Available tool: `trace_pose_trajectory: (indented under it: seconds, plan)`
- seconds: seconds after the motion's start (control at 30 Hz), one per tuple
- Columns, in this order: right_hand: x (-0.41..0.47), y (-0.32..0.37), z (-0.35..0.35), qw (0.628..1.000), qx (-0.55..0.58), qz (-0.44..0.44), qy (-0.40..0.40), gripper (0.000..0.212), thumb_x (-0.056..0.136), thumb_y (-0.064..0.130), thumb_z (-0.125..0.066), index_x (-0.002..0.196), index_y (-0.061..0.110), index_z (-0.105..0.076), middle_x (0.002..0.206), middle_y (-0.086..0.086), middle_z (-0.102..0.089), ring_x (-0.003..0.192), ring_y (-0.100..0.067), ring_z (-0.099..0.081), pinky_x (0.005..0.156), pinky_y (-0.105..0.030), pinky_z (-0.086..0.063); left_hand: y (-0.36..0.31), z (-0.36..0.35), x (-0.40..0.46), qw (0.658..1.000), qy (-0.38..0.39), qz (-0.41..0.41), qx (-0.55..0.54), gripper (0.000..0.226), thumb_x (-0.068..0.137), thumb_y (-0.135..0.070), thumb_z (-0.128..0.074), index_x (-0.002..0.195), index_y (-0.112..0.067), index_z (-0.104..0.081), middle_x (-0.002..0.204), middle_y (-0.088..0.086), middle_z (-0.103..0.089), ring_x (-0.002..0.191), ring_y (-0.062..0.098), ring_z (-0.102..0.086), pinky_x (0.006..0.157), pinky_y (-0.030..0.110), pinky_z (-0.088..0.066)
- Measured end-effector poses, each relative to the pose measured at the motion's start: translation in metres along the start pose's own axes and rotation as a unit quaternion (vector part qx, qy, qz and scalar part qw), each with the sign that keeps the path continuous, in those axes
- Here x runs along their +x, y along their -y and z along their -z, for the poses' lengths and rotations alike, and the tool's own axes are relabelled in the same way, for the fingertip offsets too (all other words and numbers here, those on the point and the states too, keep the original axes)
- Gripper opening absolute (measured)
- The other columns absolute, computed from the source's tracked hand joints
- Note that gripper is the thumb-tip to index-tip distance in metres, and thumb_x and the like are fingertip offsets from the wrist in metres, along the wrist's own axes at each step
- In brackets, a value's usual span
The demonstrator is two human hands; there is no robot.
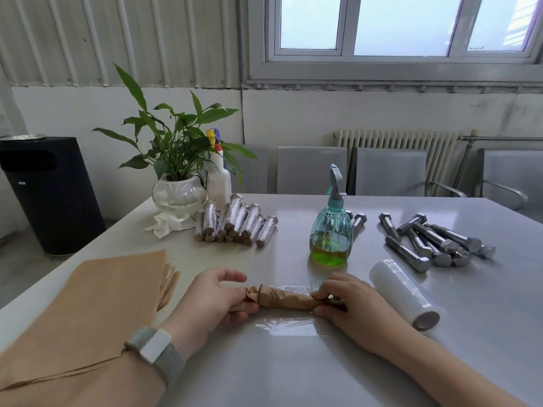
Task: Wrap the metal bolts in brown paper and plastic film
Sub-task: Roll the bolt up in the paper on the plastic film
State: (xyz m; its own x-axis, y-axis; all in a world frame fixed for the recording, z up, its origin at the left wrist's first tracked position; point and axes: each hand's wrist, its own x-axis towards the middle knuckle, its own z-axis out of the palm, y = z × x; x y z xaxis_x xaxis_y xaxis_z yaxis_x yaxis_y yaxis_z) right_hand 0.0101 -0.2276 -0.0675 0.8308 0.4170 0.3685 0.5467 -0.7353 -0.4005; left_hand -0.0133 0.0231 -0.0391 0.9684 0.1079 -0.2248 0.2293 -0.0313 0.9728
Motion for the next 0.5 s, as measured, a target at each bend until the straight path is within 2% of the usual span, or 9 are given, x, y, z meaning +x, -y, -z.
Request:
trace_pose_trajectory:
  seconds: [0.23,0.3,0.4,0.5]
  plan:
    - [0.001,-0.001,0.0,1.0,0.003,0.012,0.0,0.01,0.082,0.027,-0.076,0.087,0.031,-0.068,0.083,0.028,-0.053,0.088,-0.004,-0.054,0.08,-0.025,-0.045,0.017,-0.007,-0.001,0.996,-0.058,-0.063,0.019,0.009,0.088,0.006,-0.063,0.09,-0.001,-0.069,0.073,0.012,-0.075,0.066,0.022,-0.074,0.051,0.022,-0.053]
    - [0.001,0.0,0.0,1.0,0.002,0.014,0.002,0.01,0.082,0.026,-0.075,0.088,0.03,-0.068,0.084,0.026,-0.054,0.089,-0.003,-0.054,0.08,-0.024,-0.045,0.02,-0.01,0.0,0.993,-0.077,-0.079,0.048,0.013,0.087,0.004,-0.066,0.085,-0.007,-0.072,0.071,0.008,-0.075,0.067,0.02,-0.074,0.056,0.025,-0.052]
    - [0.002,0.0,0.001,1.0,0.002,0.016,0.001,0.009,0.082,0.026,-0.075,0.088,0.028,-0.068,0.088,0.021,-0.059,0.089,-0.004,-0.055,0.08,-0.023,-0.044,0.025,-0.014,0.002,0.983,-0.096,-0.11,0.112,0.016,0.085,-0.004,-0.07,0.079,-0.018,-0.075,0.069,0.001,-0.074,0.072,0.02,-0.072,0.072,0.032,-0.053]
    - [0.002,0.001,0.001,1.0,0.003,0.017,0.001,0.009,0.083,0.026,-0.075,0.089,0.027,-0.069,0.091,0.019,-0.061,0.091,-0.005,-0.055,0.08,-0.02,-0.043,0.026,-0.016,0.0,0.953,-0.138,-0.16,0.216,0.01,0.084,-0.019,-0.073,0.08,-0.028,-0.076,0.075,-0.014,-0.073,0.08,0.007,-0.067,0.072,0.024,-0.048]
